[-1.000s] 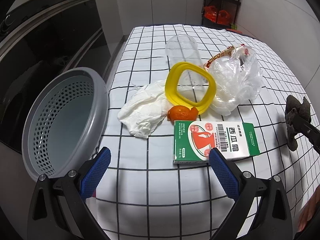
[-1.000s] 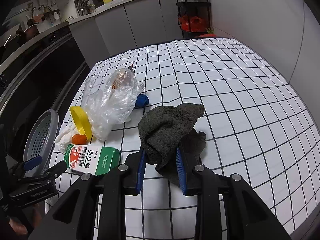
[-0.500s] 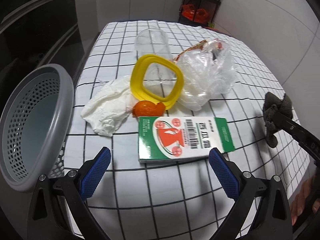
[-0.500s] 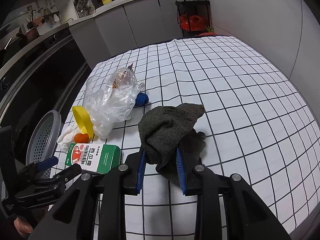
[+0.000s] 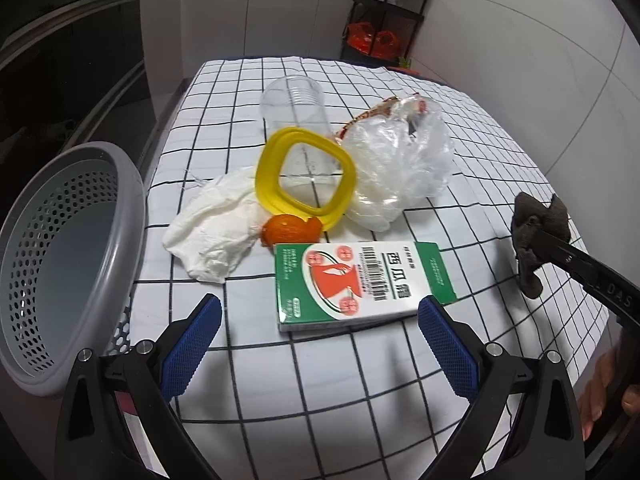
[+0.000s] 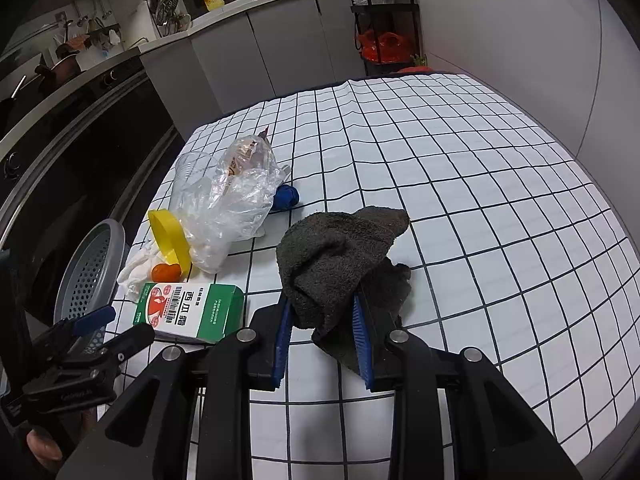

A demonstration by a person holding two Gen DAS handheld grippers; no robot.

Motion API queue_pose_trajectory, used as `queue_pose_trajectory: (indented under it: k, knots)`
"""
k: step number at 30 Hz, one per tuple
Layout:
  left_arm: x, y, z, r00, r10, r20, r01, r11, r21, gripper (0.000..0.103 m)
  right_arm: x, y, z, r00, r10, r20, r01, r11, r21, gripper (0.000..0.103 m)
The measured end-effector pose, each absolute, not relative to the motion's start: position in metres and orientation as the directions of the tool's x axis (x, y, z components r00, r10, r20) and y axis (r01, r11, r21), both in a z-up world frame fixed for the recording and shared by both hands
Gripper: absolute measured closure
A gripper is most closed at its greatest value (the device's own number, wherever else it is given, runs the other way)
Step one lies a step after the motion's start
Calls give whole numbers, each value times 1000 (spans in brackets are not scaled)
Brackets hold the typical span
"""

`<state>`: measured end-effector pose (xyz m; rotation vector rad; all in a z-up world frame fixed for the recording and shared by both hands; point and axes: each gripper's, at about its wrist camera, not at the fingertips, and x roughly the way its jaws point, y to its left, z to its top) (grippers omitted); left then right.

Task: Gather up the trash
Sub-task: 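Lift the rag with the right gripper while the left gripper approaches the green box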

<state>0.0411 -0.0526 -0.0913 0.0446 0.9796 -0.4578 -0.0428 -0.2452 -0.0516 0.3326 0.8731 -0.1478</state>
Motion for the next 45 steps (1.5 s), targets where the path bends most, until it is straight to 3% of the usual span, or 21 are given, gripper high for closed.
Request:
queue_pose_trajectory:
  k: [27,45]
  knots:
    - [36,-74,-108,374,-412,-831,481,852,-206,7,-46,-249,-57,630,19,-776,269,933,241,76]
    - [64,-53,-117,337,-488,-805,449,835,-319,7,-45,-247,-60,625,30,-780,262,933,246,76]
